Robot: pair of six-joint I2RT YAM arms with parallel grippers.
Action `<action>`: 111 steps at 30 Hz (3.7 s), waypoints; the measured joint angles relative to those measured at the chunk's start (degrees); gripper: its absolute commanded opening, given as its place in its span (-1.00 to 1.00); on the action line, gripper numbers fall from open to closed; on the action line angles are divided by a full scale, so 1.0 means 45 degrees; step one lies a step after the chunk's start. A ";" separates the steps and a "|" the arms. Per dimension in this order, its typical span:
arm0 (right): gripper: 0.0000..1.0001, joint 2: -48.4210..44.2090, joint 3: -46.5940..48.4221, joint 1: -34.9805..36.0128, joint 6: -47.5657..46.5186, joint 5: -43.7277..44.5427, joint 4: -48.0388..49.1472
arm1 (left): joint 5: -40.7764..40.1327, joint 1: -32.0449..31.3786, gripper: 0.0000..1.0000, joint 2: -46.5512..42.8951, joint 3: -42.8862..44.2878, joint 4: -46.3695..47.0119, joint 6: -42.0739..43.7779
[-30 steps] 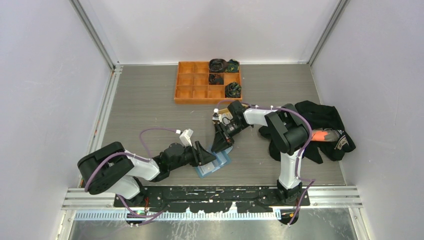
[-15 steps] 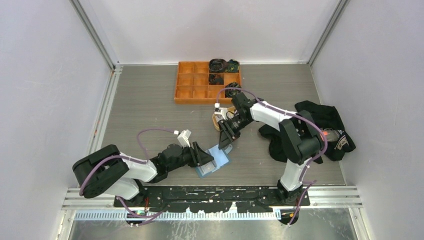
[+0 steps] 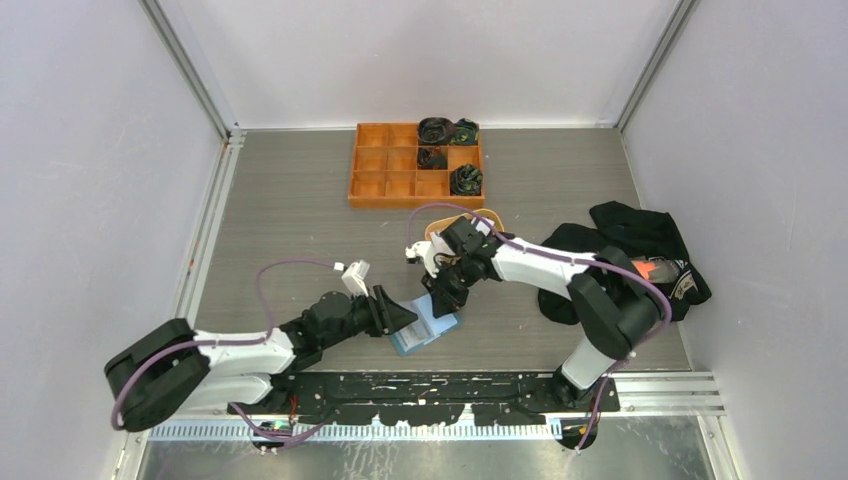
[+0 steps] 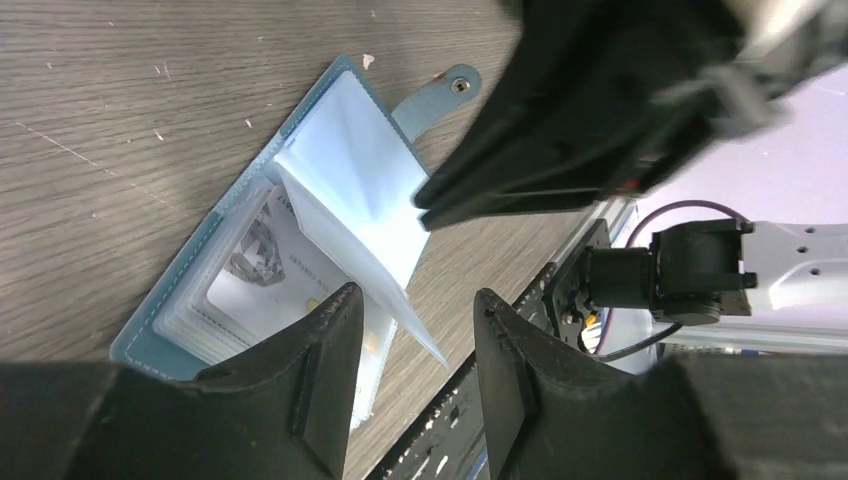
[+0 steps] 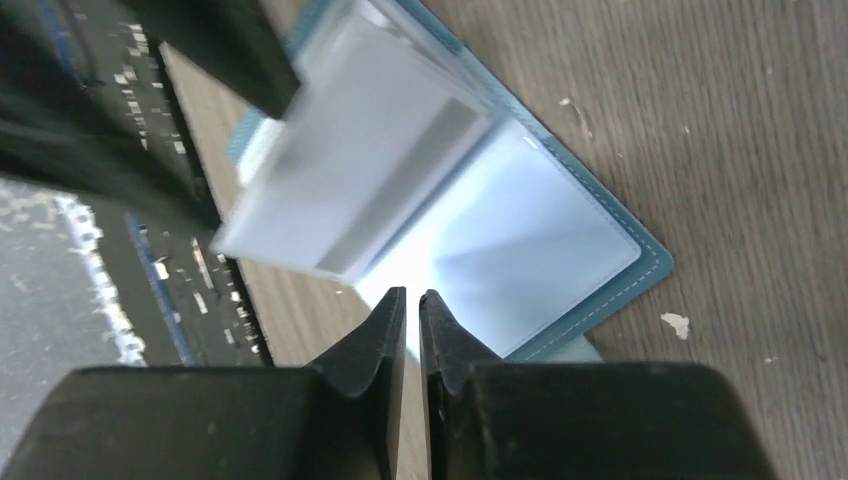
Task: Put the credit cards into the card holder
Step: Turn over the card slot in the card holder, then pick up the credit card from the storage box.
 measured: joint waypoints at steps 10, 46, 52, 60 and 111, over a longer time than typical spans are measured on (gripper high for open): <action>-0.67 0.1554 0.0690 0.1365 0.1311 0.0801 0.0442 | -0.1069 0.0000 -0.07 -0.6747 -0.0170 -0.5474 0.0403; 0.13 0.0996 0.3308 -0.6246 0.6256 0.2074 -0.0306 | -0.2701 0.0000 0.95 -0.9170 -0.1452 -0.6450 0.1967; 0.08 0.1025 0.3152 -0.6266 0.7975 0.3512 0.0481 | -0.2705 0.0000 0.93 -0.9151 -0.1530 -0.6436 0.1758; 0.07 0.1715 0.3152 -0.6266 0.9102 0.4906 0.0743 | -0.2696 0.0000 0.91 -0.8995 -0.1535 -0.6348 0.1360; -0.67 0.2997 0.2691 -0.6183 1.1419 0.4483 0.3376 | -0.2487 0.0000 0.88 -0.7936 -0.1574 -0.5542 0.0913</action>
